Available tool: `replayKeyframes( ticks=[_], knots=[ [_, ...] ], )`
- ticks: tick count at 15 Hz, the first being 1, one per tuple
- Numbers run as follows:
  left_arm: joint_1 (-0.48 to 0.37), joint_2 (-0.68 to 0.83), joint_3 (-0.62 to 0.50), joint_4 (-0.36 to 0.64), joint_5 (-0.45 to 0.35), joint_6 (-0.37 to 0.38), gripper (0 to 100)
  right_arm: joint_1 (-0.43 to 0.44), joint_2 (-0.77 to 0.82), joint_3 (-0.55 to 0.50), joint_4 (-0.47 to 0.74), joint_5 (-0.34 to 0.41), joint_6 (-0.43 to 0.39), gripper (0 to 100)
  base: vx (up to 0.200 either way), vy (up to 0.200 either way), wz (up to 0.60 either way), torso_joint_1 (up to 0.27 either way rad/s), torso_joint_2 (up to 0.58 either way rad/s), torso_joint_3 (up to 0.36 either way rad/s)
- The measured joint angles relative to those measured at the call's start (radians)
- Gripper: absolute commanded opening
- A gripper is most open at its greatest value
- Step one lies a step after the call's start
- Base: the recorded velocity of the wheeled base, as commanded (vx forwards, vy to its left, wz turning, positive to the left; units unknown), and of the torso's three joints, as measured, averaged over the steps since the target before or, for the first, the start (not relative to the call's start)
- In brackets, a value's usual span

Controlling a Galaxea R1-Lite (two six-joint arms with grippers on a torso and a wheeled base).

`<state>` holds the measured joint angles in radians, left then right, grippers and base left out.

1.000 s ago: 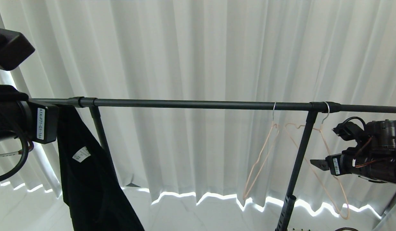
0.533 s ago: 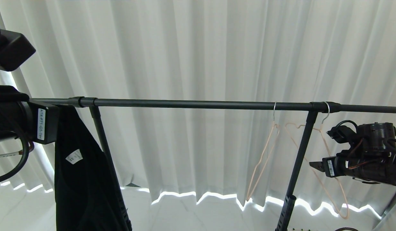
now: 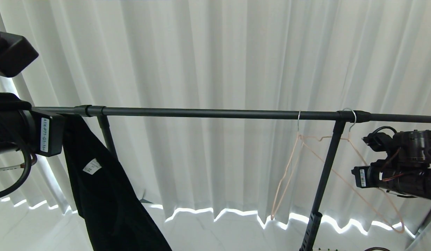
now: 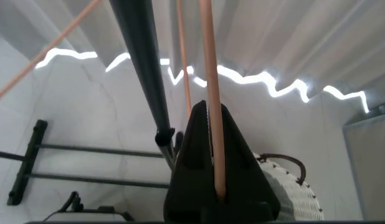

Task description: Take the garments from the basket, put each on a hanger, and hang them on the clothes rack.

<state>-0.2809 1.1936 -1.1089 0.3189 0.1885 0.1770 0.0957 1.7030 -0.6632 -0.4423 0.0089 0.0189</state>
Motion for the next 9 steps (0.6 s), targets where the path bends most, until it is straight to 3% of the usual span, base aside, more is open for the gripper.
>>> replayKeyframes(
  ticks=[6,9],
  knots=[
    [0.0,-0.001,0.0,0.0,-0.002,-0.004,0,0.003,-0.103,0.034,-0.007,-0.008,0.003,0,0.0,0.0,0.0,0.0,0.0,0.0],
    [0.0,-0.013,0.001,0.0,-0.002,-0.004,0,0.005,-0.144,0.1,-0.16,-0.022,0.002,0,0.0,0.0,0.0,0.0,0.0,0.0]
  ],
)
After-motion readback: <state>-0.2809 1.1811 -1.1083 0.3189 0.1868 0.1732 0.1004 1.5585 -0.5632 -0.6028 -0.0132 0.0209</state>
